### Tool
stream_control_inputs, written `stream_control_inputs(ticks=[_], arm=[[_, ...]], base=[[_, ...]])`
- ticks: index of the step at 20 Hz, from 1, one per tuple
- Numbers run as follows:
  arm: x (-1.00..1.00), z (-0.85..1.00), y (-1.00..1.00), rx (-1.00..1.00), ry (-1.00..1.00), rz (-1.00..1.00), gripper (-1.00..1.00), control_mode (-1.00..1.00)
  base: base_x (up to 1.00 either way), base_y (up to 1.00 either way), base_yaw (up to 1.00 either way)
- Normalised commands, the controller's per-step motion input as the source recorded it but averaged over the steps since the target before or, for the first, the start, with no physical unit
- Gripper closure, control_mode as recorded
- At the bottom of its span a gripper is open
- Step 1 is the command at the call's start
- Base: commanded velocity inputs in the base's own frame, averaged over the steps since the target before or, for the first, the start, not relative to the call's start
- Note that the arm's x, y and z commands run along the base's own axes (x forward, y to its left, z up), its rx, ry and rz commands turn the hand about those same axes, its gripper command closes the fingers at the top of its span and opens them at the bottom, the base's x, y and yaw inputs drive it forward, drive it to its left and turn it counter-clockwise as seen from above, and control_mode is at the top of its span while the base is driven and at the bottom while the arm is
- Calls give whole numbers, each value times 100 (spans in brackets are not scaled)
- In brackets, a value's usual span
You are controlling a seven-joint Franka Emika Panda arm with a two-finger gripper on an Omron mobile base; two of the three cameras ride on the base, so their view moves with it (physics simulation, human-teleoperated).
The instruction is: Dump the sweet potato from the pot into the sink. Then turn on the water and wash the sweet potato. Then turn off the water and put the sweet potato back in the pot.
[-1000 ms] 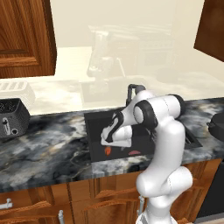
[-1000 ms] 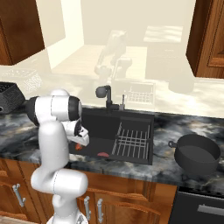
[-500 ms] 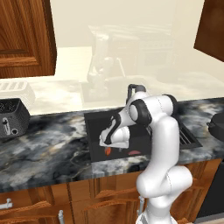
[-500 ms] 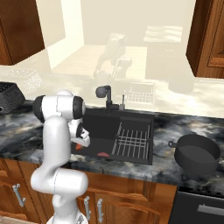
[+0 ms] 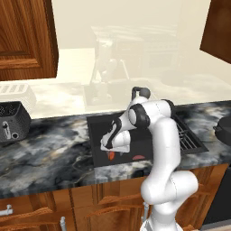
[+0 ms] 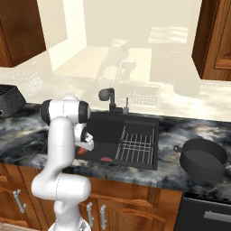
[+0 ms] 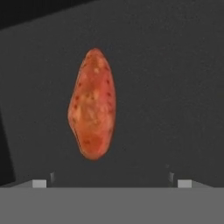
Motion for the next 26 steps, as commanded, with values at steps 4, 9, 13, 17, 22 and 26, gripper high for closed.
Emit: stream_control_inputs(ticks=[4, 9, 13, 17, 22, 26], arm=[[39, -20, 5, 0, 0, 0, -100, -100], [36, -20, 5, 0, 0, 0, -100, -100], [14, -29, 0, 0, 1, 0, -100, -100], [2, -44, 0, 0, 4, 0, -100, -100], [10, -44, 0, 0, 5, 0, -100, -100], [8, -39, 2, 0, 5, 0, 100, -100]], base=[[0, 0, 0], [0, 0, 0], [0, 0, 0], [0, 0, 0], [0, 0, 0], [0, 0, 0]])
